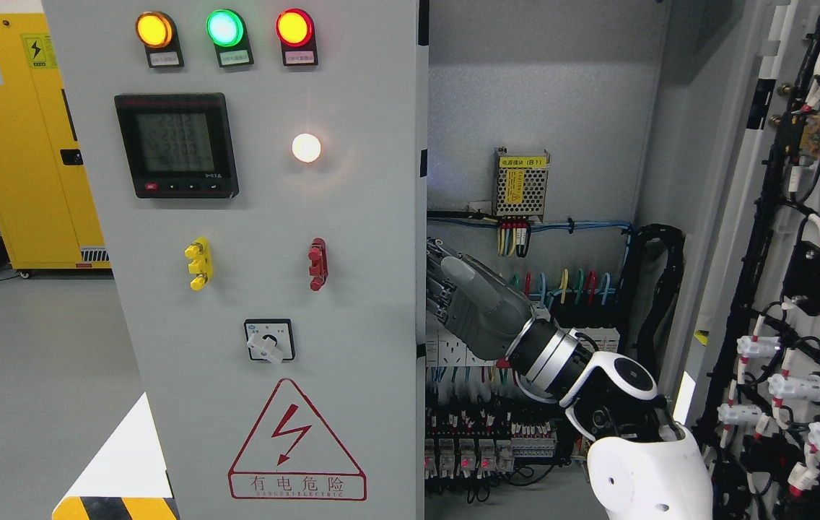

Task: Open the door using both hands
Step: 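Hook the right hand fingers behind the indicator-light door's inner edge, then pull the indicator-light door outward with the right hand, swinging it open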

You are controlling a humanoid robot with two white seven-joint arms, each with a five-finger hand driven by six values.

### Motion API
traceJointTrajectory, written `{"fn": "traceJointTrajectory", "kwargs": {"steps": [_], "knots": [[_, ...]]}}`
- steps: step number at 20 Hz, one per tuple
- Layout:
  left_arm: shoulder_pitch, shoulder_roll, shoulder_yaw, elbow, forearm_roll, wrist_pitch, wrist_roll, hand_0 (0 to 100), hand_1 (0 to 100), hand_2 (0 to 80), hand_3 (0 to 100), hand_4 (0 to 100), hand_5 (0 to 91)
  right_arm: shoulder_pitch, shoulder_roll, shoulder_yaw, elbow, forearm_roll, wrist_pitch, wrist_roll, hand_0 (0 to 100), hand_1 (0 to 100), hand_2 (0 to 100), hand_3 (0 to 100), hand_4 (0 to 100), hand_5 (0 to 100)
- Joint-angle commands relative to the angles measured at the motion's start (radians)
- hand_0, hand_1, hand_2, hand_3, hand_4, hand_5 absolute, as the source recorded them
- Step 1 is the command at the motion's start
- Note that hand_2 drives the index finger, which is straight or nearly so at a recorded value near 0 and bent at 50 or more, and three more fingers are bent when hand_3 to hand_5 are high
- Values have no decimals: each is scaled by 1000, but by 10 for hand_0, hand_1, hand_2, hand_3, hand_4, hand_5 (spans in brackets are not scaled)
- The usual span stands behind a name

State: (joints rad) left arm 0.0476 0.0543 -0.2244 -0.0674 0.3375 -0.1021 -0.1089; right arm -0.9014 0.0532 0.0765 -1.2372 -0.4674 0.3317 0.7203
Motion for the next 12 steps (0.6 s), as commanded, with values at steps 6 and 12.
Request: {"fn": "traceJointTrajectory", "kwargs": {"steps": [6, 12], "knots": [[0, 1, 0, 1, 0, -1, 0, 120, 556, 0, 0, 0, 0, -1, 2, -11, -10, 0, 4, 34, 0, 500, 40, 0, 0, 0], [0, -1, 0, 0, 0, -1, 0, 120, 556, 0, 0, 0, 0, 4, 2, -12, -27, 0, 3, 37, 0, 500, 40, 0, 0, 0]]}}
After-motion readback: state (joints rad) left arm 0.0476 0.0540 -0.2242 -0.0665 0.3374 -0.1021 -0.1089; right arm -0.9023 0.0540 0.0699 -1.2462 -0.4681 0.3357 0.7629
